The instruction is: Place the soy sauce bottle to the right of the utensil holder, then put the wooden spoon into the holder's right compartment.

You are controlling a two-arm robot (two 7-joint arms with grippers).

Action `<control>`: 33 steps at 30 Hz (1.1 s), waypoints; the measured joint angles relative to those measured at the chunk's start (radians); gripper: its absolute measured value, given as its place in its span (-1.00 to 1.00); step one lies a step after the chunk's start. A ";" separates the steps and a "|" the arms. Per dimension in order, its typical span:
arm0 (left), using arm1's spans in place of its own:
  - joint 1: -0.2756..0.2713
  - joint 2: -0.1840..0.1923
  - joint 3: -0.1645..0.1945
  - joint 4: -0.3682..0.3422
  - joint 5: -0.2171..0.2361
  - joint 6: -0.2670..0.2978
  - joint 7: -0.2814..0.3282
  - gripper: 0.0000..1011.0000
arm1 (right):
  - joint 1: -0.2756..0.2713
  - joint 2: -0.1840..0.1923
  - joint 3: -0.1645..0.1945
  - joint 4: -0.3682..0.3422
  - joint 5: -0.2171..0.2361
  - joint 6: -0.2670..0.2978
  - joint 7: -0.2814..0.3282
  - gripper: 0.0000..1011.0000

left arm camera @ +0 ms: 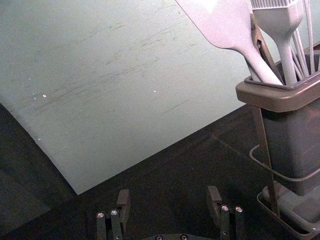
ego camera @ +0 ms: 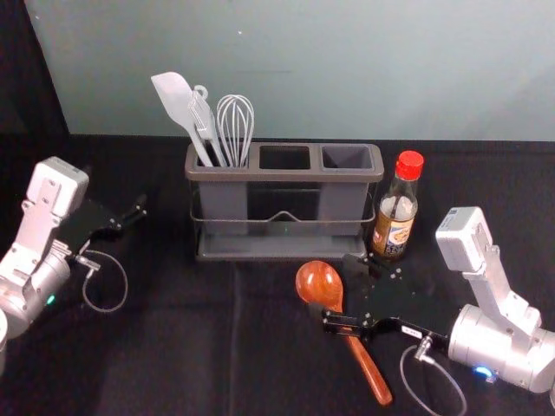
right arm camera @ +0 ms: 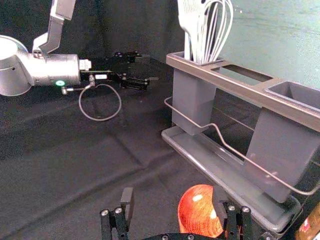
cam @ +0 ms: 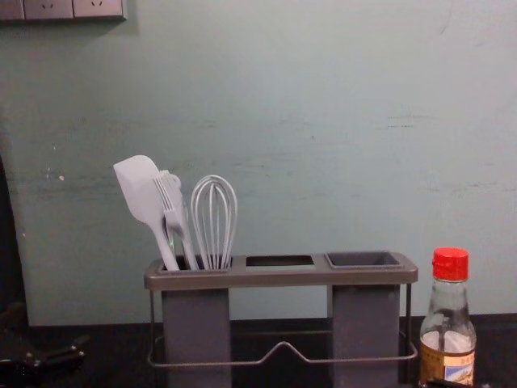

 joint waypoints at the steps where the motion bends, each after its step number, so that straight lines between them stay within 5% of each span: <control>1: 0.000 0.000 0.000 0.000 0.000 -0.001 0.000 0.99 | 0.001 0.000 -0.002 0.002 -0.002 0.001 0.000 0.98; 9: 0.000 0.000 0.000 0.000 0.000 0.000 0.000 0.99 | -0.022 -0.002 0.003 -0.056 -0.012 0.073 -0.056 0.98; 18: 0.000 0.000 0.000 0.000 0.000 0.000 0.000 0.99 | -0.034 -0.029 0.018 -0.181 0.028 0.400 -0.190 0.98; 21: 0.000 0.000 0.000 0.000 0.000 0.000 0.000 0.99 | -0.017 -0.061 0.009 -0.211 0.016 0.549 -0.261 0.98; 22: 0.000 0.000 0.000 0.000 0.000 0.000 0.000 0.99 | -0.017 -0.061 0.009 -0.211 0.016 0.549 -0.261 0.98; 25: 0.000 0.000 0.000 0.000 0.000 0.000 0.000 0.99 | 0.014 -0.102 -0.009 -0.211 -0.013 0.666 -0.316 0.98; 33: 0.000 0.000 0.000 0.000 0.000 0.000 0.000 0.99 | 0.069 -0.169 -0.036 -0.162 -0.061 0.776 -0.370 0.98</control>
